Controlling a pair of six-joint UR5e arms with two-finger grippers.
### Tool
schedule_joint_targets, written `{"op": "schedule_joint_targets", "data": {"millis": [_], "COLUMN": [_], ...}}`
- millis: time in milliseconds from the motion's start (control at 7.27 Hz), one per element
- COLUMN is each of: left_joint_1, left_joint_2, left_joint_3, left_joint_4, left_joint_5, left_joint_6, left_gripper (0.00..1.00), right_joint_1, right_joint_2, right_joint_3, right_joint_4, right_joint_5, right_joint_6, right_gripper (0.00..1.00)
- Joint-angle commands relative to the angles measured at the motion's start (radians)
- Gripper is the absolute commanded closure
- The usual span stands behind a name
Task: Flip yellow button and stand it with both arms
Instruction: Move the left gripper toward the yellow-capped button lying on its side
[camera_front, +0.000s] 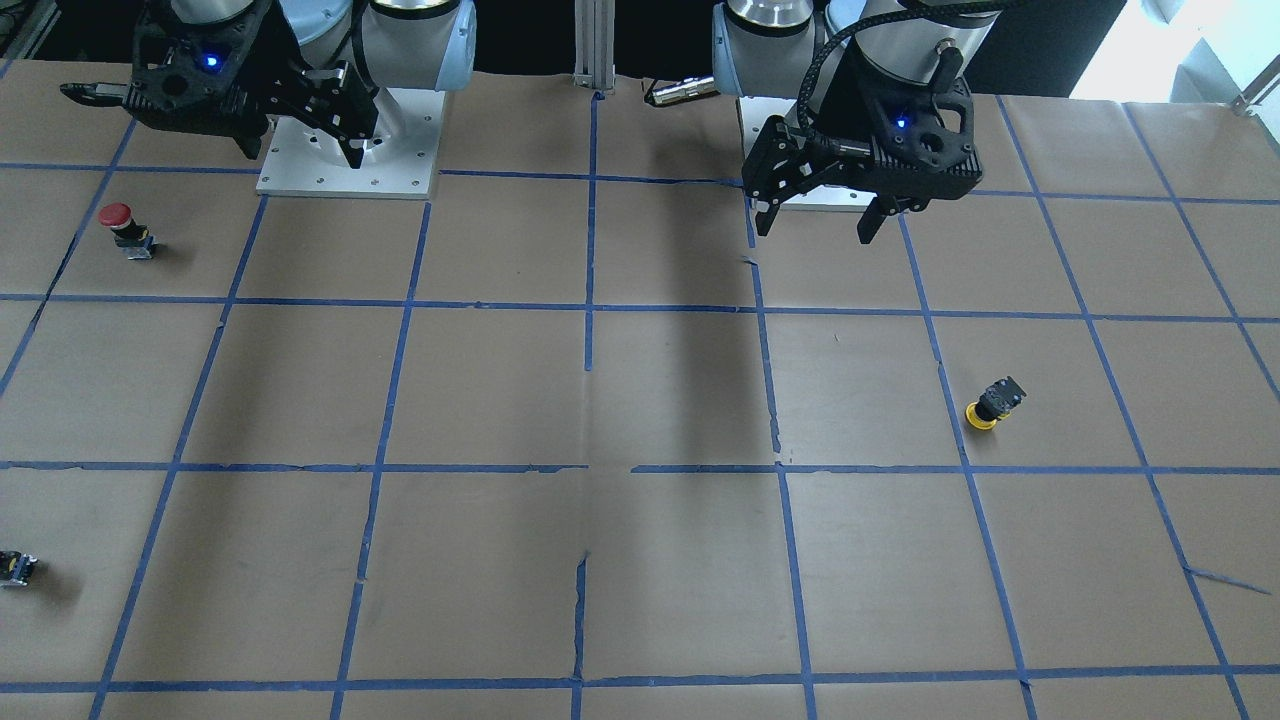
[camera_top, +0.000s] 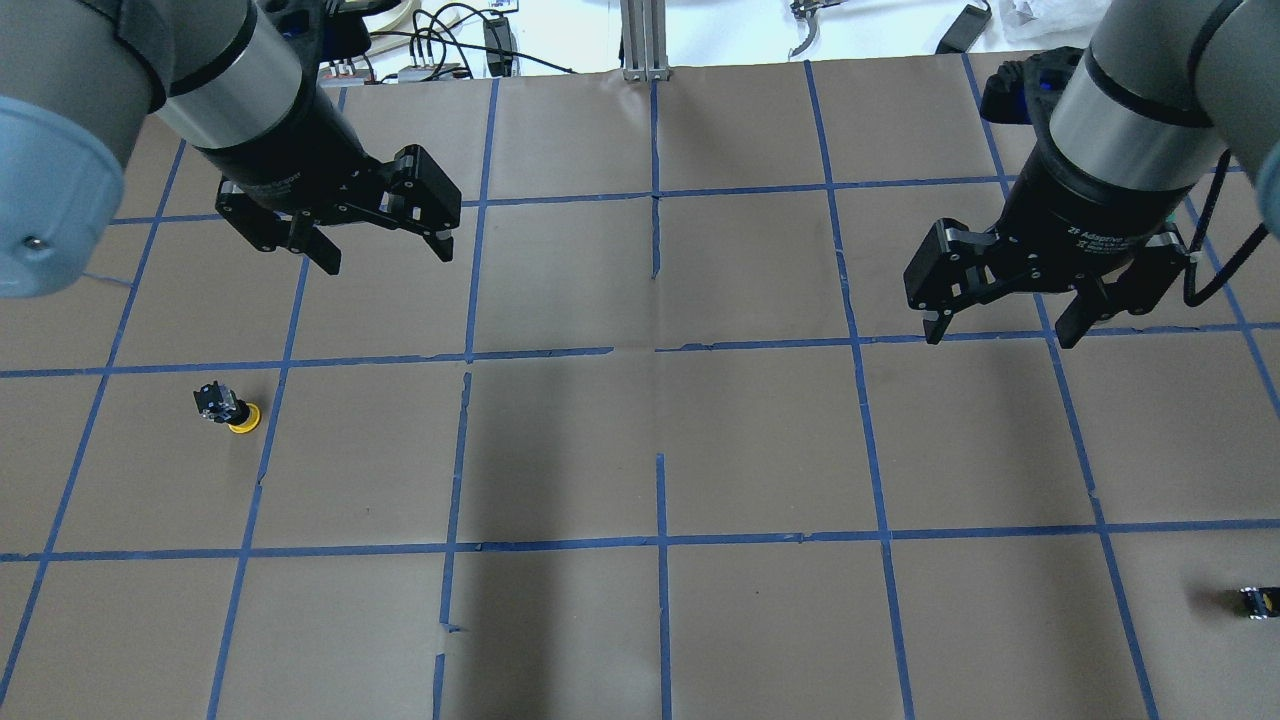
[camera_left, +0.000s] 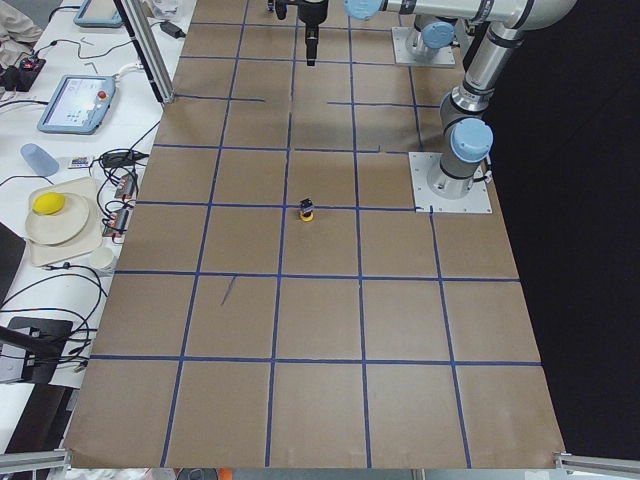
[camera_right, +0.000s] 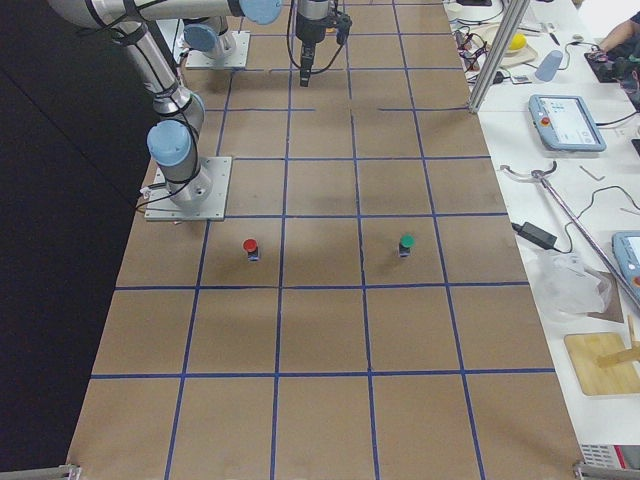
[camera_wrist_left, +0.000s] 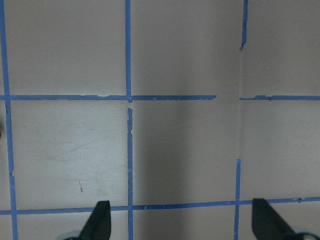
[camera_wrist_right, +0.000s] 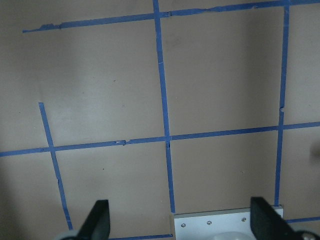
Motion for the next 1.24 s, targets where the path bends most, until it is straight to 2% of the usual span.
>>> {"op": "schedule_joint_targets", "data": {"millis": [0, 275, 550, 826, 1101], "left_joint_1": [0.004, 0.02, 0.116, 0.26, 0.419], "left_joint_2": [0.003, 0.007, 0.013, 0.018, -0.008], "left_joint_3": [-0.004, -0.01, -0.039, -0.161, -0.261], "left_joint_4": [-0.006, -0.003, -0.021, -0.017, 0.069], "left_joint_5": [0.0, 0.0, 0.0, 0.009, 0.023], "left_joint_6": [0.0, 0.003, 0.043, 0.146, 0.219], "left_gripper": [0.0, 0.0, 0.0, 0.0, 0.0], "right_joint_1": [0.001, 0.001, 0.001, -0.008, -0.007], "right_joint_2": [0.0, 0.0, 0.002, 0.008, 0.005], "right_joint_3": [0.0, 0.0, 0.0, -0.002, -0.002], "right_joint_4": [0.0, 0.001, 0.0, 0.003, 0.003], "right_joint_5": [0.0, 0.0, 0.006, 0.009, 0.009], "right_joint_6": [-0.002, 0.0, -0.002, -0.011, -0.015], "right_gripper": [0.0, 0.0, 0.0, 0.0, 0.0]}}
